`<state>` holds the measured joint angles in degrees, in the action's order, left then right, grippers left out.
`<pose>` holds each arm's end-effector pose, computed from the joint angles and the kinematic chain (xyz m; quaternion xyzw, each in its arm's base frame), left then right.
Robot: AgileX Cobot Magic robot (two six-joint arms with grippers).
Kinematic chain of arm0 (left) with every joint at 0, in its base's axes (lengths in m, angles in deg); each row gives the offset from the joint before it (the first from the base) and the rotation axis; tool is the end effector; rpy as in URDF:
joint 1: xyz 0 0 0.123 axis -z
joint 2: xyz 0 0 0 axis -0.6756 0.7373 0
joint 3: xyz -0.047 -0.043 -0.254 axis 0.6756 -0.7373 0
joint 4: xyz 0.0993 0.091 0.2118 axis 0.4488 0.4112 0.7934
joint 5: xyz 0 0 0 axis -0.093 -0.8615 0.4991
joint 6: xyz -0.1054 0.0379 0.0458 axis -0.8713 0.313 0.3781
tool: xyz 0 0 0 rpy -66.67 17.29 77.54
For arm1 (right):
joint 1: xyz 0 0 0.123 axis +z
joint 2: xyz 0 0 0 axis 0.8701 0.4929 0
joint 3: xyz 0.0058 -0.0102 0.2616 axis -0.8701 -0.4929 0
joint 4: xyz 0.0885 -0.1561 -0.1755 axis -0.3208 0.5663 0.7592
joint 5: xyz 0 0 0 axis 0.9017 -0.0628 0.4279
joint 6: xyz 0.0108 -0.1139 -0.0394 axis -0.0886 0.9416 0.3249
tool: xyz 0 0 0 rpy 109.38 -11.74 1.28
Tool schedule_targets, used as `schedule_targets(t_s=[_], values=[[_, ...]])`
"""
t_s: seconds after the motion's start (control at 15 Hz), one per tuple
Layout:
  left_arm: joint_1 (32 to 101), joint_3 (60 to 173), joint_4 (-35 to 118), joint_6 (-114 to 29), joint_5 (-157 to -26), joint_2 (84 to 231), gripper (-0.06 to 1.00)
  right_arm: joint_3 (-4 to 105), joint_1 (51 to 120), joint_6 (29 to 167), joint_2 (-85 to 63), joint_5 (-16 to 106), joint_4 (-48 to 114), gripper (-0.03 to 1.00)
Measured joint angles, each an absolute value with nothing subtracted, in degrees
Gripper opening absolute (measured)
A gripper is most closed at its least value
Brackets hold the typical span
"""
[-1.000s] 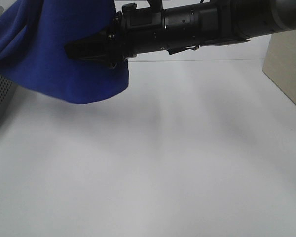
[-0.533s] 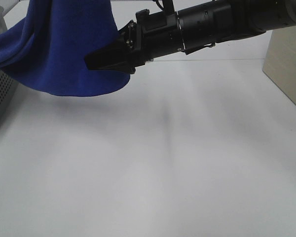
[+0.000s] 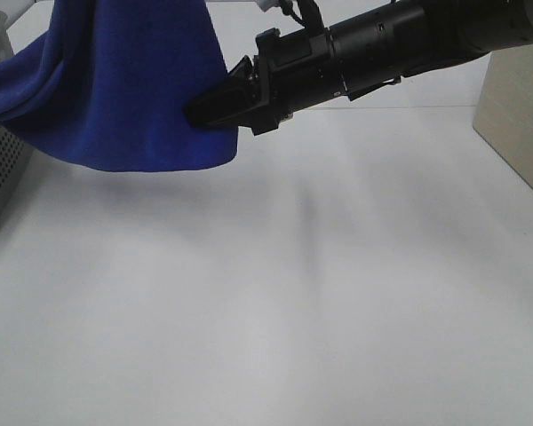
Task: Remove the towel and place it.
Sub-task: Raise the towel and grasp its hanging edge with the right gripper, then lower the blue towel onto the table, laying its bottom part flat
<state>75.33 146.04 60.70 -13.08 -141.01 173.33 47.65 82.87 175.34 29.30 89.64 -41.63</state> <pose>0.3053 -0.1857 0.4528 0.6387 0.5699 0.1811 0.4843 0.3505 0.2491 0.1878 -0.4790 0.6835 0.4068 0.3712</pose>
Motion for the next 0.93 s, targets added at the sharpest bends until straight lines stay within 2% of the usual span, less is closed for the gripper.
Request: schedule_targets(t_s=[0.07, 0.4, 0.6, 0.87, 0.93], values=[[75.33, 146.04, 60.64, -13.08, -141.01, 173.33, 0.0, 47.65, 82.53, 174.88, 29.24, 89.93, -41.52, 0.02], [75.33, 146.04, 59.27, -15.89, -141.07, 173.33, 0.0, 47.65, 82.47, 163.88, 25.97, 86.2, -38.6, 0.02], [75.33, 146.04, 59.15, -20.41, -136.54, 173.56, 0.0, 48.16, 82.47, 146.98, 16.69, 77.04, -16.54, 0.02], [75.33, 146.04, 59.21, -25.97, -122.56, 176.71, 0.0, 56.98, 82.47, 123.94, 11.82, 75.03, 12.34, 0.02], [75.33, 146.04, 59.21, -27.12, -117.69, 177.62, 0.0, 58.7, 82.47, 121.42, 11.82, 75.03, 14.97, 0.02]])
